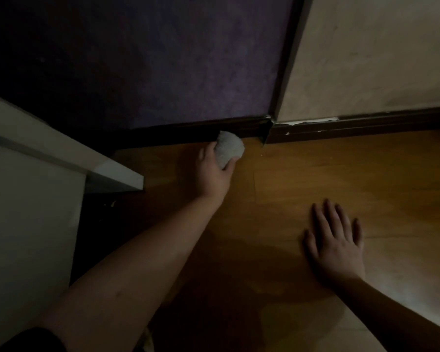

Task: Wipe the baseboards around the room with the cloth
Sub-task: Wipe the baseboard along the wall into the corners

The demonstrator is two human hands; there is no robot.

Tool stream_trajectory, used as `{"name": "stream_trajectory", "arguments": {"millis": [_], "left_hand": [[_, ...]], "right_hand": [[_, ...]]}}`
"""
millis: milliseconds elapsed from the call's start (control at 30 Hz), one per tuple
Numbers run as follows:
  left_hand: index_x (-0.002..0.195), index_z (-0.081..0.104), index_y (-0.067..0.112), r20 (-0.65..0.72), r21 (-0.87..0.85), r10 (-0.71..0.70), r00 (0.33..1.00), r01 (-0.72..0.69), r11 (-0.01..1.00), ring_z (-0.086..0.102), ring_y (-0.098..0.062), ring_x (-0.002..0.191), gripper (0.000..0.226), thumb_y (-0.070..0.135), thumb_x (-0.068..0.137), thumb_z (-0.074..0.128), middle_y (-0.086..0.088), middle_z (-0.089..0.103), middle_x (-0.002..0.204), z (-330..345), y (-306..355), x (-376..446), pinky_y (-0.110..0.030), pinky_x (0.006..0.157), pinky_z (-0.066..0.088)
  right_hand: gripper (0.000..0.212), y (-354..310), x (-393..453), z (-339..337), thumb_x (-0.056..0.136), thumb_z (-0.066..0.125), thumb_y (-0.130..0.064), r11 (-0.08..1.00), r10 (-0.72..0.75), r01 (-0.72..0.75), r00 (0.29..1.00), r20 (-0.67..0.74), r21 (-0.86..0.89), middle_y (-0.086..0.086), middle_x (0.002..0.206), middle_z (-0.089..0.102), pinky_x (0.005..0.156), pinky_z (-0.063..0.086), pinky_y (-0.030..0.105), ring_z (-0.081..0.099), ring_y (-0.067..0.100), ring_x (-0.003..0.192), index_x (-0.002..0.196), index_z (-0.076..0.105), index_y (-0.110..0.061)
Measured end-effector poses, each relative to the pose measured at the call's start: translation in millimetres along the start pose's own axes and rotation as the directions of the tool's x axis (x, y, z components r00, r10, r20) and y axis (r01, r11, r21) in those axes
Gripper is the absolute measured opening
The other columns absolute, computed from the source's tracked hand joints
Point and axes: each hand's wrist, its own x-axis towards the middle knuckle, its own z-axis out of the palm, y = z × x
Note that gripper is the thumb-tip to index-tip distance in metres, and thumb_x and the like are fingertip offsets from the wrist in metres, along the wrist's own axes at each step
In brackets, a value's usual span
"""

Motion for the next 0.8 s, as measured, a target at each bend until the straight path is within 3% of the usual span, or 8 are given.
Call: {"name": "stream_trajectory", "arguments": {"millis": [100,167,300,467,633,800], "left_hand": [[0.142,0.047,0.013,-0.114,-0.02,-0.06,0.992,0.059,0.998,0.05,-0.024,0.125,0.062,0.034,0.088,0.071,-0.009,0.049,0.138,-30.0,-23.5,5.9,-0.028,0.095,0.04],[0.143,0.045,0.012,-0.209,0.012,-0.137,0.968,0.143,0.99,0.049,-0.029,0.126,0.062,0.033,0.09,0.069,-0.012,0.047,0.139,-48.2,-37.3,13.8,-0.035,0.099,0.042],[0.147,0.037,0.012,-0.358,-0.023,-0.347,0.867,0.363,0.931,0.042,-0.037,0.131,0.063,0.032,0.094,0.063,-0.016,0.039,0.145,-70.2,-52.4,34.2,-0.046,0.103,0.039],[0.145,0.038,0.009,-0.361,-0.225,-0.391,0.846,0.328,0.918,0.046,-0.034,0.128,0.062,0.027,0.092,0.066,-0.016,0.04,0.143,-61.0,-39.8,38.8,-0.045,0.105,0.044],[0.142,0.042,0.007,-0.325,-0.34,-0.379,0.867,0.267,0.902,0.051,-0.032,0.124,0.062,0.026,0.09,0.069,-0.015,0.042,0.14,-27.6,-5.1,30.0,-0.034,0.099,0.044],[0.142,0.039,0.006,-0.247,-0.404,-0.389,0.888,0.27,0.874,0.049,-0.035,0.124,0.065,0.028,0.089,0.07,-0.016,0.04,0.14,17.8,40.0,15.6,-0.042,0.1,0.048]], "right_hand": [[0.066,-1.3,-0.8,-3.1,0.097,0.011,-0.065,1.0,0.012,-0.012,1.0,0.009,0.007,-0.007,0.166,-0.002,0.121,-0.006,0.046,-0.008,0.014,0.152,0.157,-0.001,-0.038],[0.067,-2.3,-1.3,-4.5,0.097,0.01,-0.066,1.0,0.018,-0.018,1.0,0.014,0.014,-0.008,0.165,-0.005,0.121,-0.005,0.046,-0.01,0.013,0.152,0.156,-0.004,-0.039],[0.067,-3.2,-1.3,-5.3,0.096,0.007,-0.067,0.999,0.031,-0.031,0.999,0.017,0.028,-0.009,0.166,-0.004,0.121,-0.002,0.047,-0.009,0.012,0.152,0.156,-0.003,-0.04],[0.067,-3.5,-2.4,-7.2,0.097,0.009,-0.066,0.999,0.029,-0.029,1.0,0.012,0.031,-0.008,0.166,-0.002,0.122,-0.001,0.049,-0.008,0.013,0.152,0.157,0.002,-0.037],[0.067,-2.3,-1.1,-4.4,0.097,0.008,-0.066,1.0,0.025,-0.025,1.0,0.006,0.016,-0.007,0.166,-0.001,0.122,0.0,0.051,-0.008,0.014,0.152,0.157,0.0,-0.037],[0.065,1.2,-0.7,1.8,0.099,0.011,-0.064,1.0,0.008,-0.008,1.0,-0.02,-0.002,-0.006,0.166,0.0,0.121,-0.002,0.048,-0.007,0.014,0.152,0.157,0.0,-0.037]]}}
